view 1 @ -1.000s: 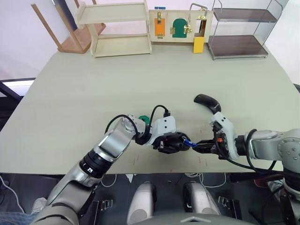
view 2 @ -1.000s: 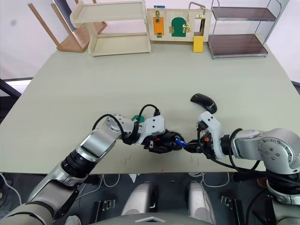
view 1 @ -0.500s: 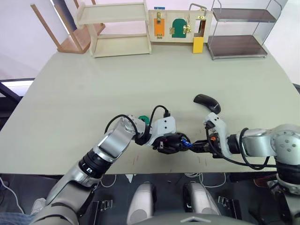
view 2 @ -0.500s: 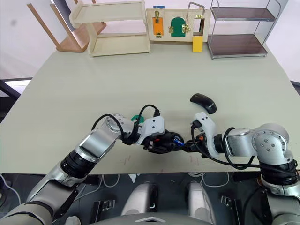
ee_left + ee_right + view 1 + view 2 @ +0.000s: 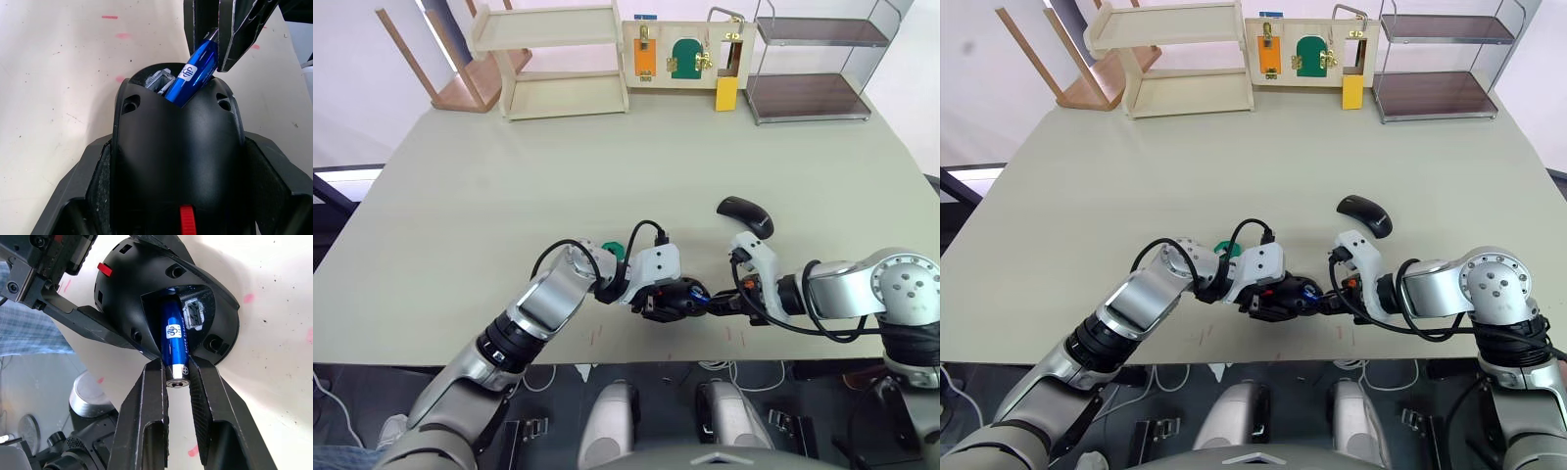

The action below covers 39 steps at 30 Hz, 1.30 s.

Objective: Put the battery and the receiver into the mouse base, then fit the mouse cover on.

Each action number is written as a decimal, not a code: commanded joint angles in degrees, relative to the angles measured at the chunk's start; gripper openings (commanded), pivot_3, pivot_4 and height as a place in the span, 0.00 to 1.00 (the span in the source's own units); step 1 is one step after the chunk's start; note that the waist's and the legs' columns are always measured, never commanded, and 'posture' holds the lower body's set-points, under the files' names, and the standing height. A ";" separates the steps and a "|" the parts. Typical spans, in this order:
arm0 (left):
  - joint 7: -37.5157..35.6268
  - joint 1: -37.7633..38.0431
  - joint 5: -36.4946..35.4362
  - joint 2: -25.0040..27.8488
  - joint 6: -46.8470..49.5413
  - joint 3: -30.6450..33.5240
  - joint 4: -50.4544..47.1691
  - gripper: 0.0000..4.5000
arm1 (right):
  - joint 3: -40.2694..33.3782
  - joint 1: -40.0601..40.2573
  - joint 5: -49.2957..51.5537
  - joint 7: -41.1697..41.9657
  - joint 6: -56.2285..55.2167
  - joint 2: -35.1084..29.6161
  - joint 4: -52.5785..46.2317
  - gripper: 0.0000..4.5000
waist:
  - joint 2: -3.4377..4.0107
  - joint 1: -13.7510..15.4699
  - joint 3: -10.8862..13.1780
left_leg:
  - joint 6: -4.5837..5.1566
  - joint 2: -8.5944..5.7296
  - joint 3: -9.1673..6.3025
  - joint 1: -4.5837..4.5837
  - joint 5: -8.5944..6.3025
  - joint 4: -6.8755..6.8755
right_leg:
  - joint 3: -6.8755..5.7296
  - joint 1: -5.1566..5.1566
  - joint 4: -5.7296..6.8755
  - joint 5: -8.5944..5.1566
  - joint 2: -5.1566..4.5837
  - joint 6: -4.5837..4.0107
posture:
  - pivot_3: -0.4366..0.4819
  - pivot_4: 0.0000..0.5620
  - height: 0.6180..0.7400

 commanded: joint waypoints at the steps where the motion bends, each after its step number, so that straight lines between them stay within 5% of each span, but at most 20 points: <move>1: -1.07 1.42 -0.20 0.09 1.40 -2.88 0.29 0.65 | 2.49 -0.22 2.74 -1.71 -1.47 -1.41 -0.22 0.03 | 0.00 0.01 0.00 | 0.00 0.00 0.00 0.00 0.00 0.00 | -0.01 0.00 -0.01 0.00 0.00 0.00 | 0.48 0.27 1.00; 2: -1.05 1.52 -0.20 0.13 1.39 -2.88 0.16 0.65 | 2.98 -0.15 3.37 -1.77 -1.95 -1.95 -0.58 0.26 | 0.00 0.01 0.00 | 0.00 0.00 0.00 -0.01 0.00 0.00 | 0.00 0.00 -0.01 0.00 0.00 0.00 | 0.48 0.27 1.00; 9: -0.93 1.76 -0.14 0.17 1.26 -2.98 0.02 0.65 | 5.91 -0.21 6.04 -3.04 -5.58 -5.42 -1.39 0.93 | 0.00 0.08 0.00 | 0.02 0.00 0.00 -0.05 -0.01 0.00 | 0.00 0.00 -0.08 0.00 -0.01 0.00 | 0.48 0.27 1.00; 18: -1.02 1.60 -0.03 0.22 0.96 -3.05 0.58 0.65 | 5.68 0.50 2.81 2.11 -9.10 -9.59 -5.68 0.93 | 0.00 0.15 0.01 | 0.03 0.00 -0.01 -0.06 -0.02 0.00 | -0.01 -0.01 -0.10 0.00 -0.01 0.00 | 0.48 0.27 1.00; 26: -1.00 1.63 -0.15 0.27 0.88 -3.05 0.71 0.65 | 4.04 5.60 -14.60 22.80 -19.93 -15.10 -16.26 0.93 | 0.00 0.27 0.00 | 0.10 0.00 -0.03 -0.09 -0.06 0.00 | -0.01 0.00 -0.21 -0.01 -0.01 0.02 | 0.48 0.27 1.00; 29: -0.95 1.60 -0.20 0.28 0.93 -3.02 0.68 0.65 | 4.03 10.85 -24.11 33.06 -30.57 -15.43 -18.80 0.77 | -0.01 0.32 0.00 | 0.12 0.01 -0.03 -0.09 -0.07 -0.02 | -0.05 0.01 -0.27 -0.10 -0.01 0.18 | 0.48 0.27 1.00; 35: -0.83 1.62 -0.18 0.30 1.07 -3.09 0.65 0.65 | 7.00 19.53 -40.91 46.03 -48.31 -13.77 -18.10 0.08 | -0.01 0.32 0.00 | 0.12 0.00 0.01 -0.08 -0.07 0.00 | -0.03 0.02 -0.30 -0.13 -0.01 0.24 | 0.48 0.27 1.00; 39: -0.81 1.66 -0.21 0.34 1.16 -3.14 0.56 0.65 | 6.72 22.47 -46.69 48.72 -54.85 -9.16 -14.42 0.02 | -0.01 0.32 -0.01 | 0.12 0.00 0.02 -0.05 -0.07 0.03 | -0.07 0.05 -0.25 -0.14 0.01 0.24 | 0.48 0.27 1.00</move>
